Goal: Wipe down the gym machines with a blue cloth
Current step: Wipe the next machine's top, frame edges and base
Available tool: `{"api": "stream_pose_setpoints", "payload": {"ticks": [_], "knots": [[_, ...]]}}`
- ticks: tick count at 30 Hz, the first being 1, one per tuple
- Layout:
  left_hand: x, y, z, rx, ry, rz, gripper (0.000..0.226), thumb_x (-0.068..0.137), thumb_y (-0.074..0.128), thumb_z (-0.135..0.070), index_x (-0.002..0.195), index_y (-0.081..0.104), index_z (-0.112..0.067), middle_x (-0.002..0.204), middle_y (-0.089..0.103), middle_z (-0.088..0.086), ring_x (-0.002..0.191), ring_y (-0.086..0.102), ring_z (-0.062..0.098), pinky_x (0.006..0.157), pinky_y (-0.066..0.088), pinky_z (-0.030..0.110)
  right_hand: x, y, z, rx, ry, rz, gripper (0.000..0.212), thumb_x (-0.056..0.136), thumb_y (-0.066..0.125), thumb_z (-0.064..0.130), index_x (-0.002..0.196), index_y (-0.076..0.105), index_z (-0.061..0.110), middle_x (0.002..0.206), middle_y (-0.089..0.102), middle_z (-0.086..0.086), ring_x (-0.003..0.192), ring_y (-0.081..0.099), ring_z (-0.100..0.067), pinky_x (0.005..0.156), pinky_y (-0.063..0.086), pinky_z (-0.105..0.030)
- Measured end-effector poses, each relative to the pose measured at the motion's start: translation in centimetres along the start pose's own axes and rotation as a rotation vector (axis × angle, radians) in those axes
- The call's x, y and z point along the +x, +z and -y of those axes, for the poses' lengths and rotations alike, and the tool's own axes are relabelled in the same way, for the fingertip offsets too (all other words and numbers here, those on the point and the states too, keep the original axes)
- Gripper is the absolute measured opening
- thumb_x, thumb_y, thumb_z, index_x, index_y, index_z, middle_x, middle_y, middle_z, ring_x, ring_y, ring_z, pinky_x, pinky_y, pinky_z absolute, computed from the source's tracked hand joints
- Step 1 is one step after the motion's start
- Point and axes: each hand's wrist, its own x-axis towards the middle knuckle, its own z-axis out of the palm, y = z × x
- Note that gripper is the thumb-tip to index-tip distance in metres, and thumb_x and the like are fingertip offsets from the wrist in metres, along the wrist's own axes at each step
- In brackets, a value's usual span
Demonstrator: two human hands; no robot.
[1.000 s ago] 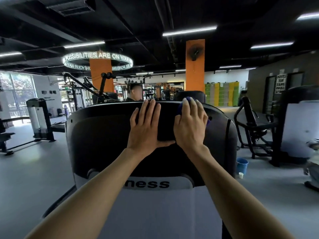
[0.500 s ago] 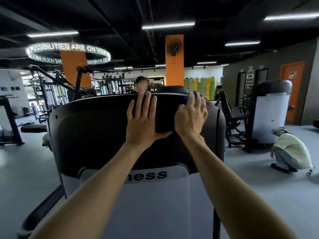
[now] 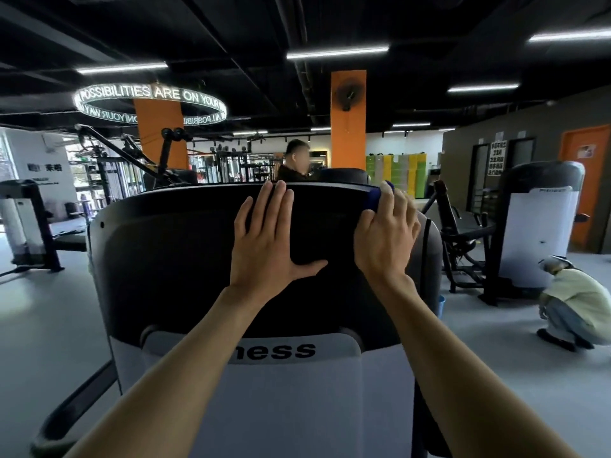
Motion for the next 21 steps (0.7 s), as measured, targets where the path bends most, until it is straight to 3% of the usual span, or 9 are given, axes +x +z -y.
{"api": "stream_pose_setpoints", "payload": {"ticks": [2, 6, 9, 11, 16, 18, 21], "knots": [[0.0, 0.0, 0.0, -0.004, -0.006, -0.003, 0.127, 0.083, 0.034, -0.096, 0.163, 0.019, 0.002, 0.173, 0.014, 0.016, 0.161, 0.008, 0.028, 0.129, 0.014, 0.052, -0.6, 0.5, 2.9, 0.027, -0.003, 0.006, 0.063, 0.091, 0.031, 0.032, 0.150, 0.042, 0.012, 0.158, 0.041, -0.009, 0.150, 0.026, -0.029, 0.121, 0.021, -0.048], [-0.2, -0.1, 0.2, -0.024, -0.010, -0.005, 0.101, 0.098, 0.005, -0.078, 0.164, 0.018, -0.003, 0.173, 0.013, 0.014, 0.161, 0.006, 0.027, 0.128, 0.015, 0.052, -3.7, 1.8, 6.8, -0.033, -0.439, 0.106, 0.064, 0.091, 0.035, 0.032, 0.151, 0.044, 0.011, 0.161, 0.038, -0.010, 0.153, 0.024, -0.028, 0.125, 0.021, -0.046], [-0.1, 0.0, 0.8, -0.043, 0.026, 0.008, 0.113, 0.091, 0.029, -0.088, 0.164, 0.019, -0.002, 0.173, 0.014, 0.012, 0.161, 0.007, 0.025, 0.129, 0.013, 0.050, -2.9, 1.0, 4.8, -0.082, -0.574, 0.132, 0.064, 0.092, 0.042, 0.032, 0.154, 0.042, 0.013, 0.164, 0.036, -0.007, 0.154, 0.024, -0.023, 0.125, 0.021, -0.040], [-0.2, 0.1, 1.5, -0.028, 0.071, 0.019, 0.121, 0.084, 0.045, -0.090, 0.164, 0.018, -0.002, 0.174, 0.011, 0.012, 0.161, 0.005, 0.025, 0.130, 0.009, 0.049, -2.2, 0.2, 2.4, -0.097, -0.489, 0.099, 0.066, 0.092, 0.042, 0.032, 0.156, 0.039, 0.015, 0.164, 0.035, -0.006, 0.153, 0.025, -0.024, 0.124, 0.024, -0.042], [-0.5, -0.1, 2.6, 0.012, 0.124, 0.012, 0.120, 0.087, 0.040, -0.090, 0.165, 0.014, -0.003, 0.174, 0.006, 0.011, 0.162, 0.004, 0.025, 0.130, 0.010, 0.048, -2.6, 1.1, 3.7, -0.045, -0.110, -0.030, 0.065, 0.092, 0.035, 0.028, 0.155, 0.038, 0.010, 0.163, 0.035, -0.011, 0.153, 0.024, -0.030, 0.121, 0.023, -0.047], [-0.6, 0.0, 3.0, 0.004, 0.140, 0.015, 0.119, 0.088, 0.035, -0.090, 0.164, 0.015, -0.002, 0.174, 0.008, 0.012, 0.161, 0.005, 0.026, 0.130, 0.012, 0.048, -3.3, 1.9, 6.1, -0.048, -0.204, -0.003, 0.064, 0.093, 0.038, 0.027, 0.154, 0.040, 0.008, 0.163, 0.035, -0.013, 0.153, 0.023, -0.031, 0.123, 0.022, -0.047], [-0.7, 0.4, 3.5, -0.010, 0.148, -0.001, 0.118, 0.088, 0.033, -0.089, 0.164, 0.016, 0.000, 0.173, 0.011, 0.014, 0.161, 0.008, 0.026, 0.129, 0.017, 0.048, -4.1, 2.5, 7.3, -0.088, -0.487, 0.076, 0.063, 0.093, 0.041, 0.029, 0.153, 0.043, 0.009, 0.163, 0.035, -0.011, 0.154, 0.023, -0.027, 0.125, 0.021, -0.045]]}}
